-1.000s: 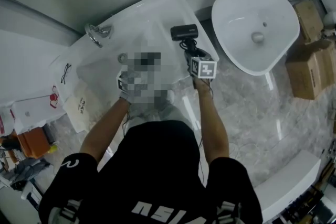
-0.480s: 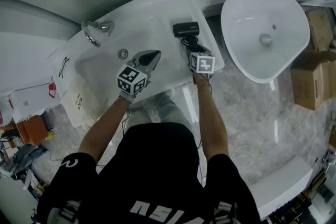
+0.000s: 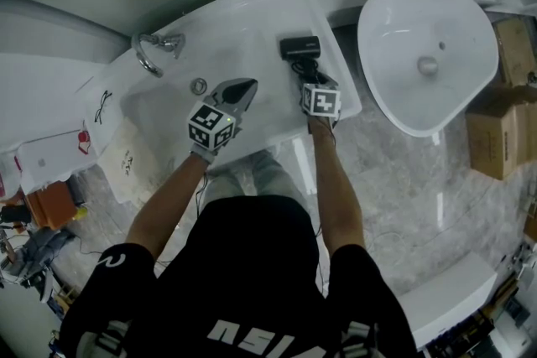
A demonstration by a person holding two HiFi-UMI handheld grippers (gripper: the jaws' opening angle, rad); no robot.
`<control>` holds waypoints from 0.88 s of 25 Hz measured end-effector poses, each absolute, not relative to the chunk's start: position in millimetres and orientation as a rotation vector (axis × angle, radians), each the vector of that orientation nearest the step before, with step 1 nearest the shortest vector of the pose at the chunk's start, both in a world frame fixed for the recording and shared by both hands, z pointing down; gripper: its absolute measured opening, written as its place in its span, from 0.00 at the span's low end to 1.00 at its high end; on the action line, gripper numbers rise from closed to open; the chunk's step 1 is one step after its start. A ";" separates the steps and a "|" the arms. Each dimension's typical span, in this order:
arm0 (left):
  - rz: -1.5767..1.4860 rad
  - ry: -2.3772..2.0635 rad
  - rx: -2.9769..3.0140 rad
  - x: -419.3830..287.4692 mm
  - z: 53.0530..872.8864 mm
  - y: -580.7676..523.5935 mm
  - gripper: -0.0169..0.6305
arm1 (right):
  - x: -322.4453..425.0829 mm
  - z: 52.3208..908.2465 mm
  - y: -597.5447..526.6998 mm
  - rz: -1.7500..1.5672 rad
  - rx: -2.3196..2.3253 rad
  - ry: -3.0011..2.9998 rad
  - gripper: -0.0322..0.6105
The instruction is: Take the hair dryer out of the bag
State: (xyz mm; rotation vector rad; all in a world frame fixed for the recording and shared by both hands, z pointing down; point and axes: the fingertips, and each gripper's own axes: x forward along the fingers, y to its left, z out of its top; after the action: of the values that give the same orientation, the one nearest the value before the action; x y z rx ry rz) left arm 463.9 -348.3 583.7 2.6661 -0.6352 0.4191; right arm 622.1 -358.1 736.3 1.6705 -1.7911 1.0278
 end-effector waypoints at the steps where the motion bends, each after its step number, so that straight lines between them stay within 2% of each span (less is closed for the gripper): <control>1: 0.417 -0.636 2.666 463.5 583.2 -348.2 0.02 | 622.0 736.8 -358.7 1.023 1.674 -1.786 0.40; 7: 0.398 -0.643 2.671 457.2 576.0 -348.4 0.02 | 613.8 725.4 -355.4 1.063 1.694 -1.836 0.46; 13: 0.345 -0.665 2.686 440.6 555.7 -340.2 0.02 | 597.3 677.7 -335.0 0.966 1.759 -1.955 0.45; 19: 0.288 -0.705 2.695 394.2 534.1 -307.3 0.02 | 550.9 612.3 -294.4 0.795 1.784 -2.089 0.30; 22: 0.261 -0.735 2.712 362.1 519.3 -283.5 0.02 | 524.9 579.4 -269.3 0.709 1.797 -2.130 0.17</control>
State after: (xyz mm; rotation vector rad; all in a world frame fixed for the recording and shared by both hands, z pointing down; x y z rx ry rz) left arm 362.1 -283.5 519.3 2.7124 -0.7353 0.2610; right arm 524.9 -269.3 579.4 1.7974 -2.1300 0.7088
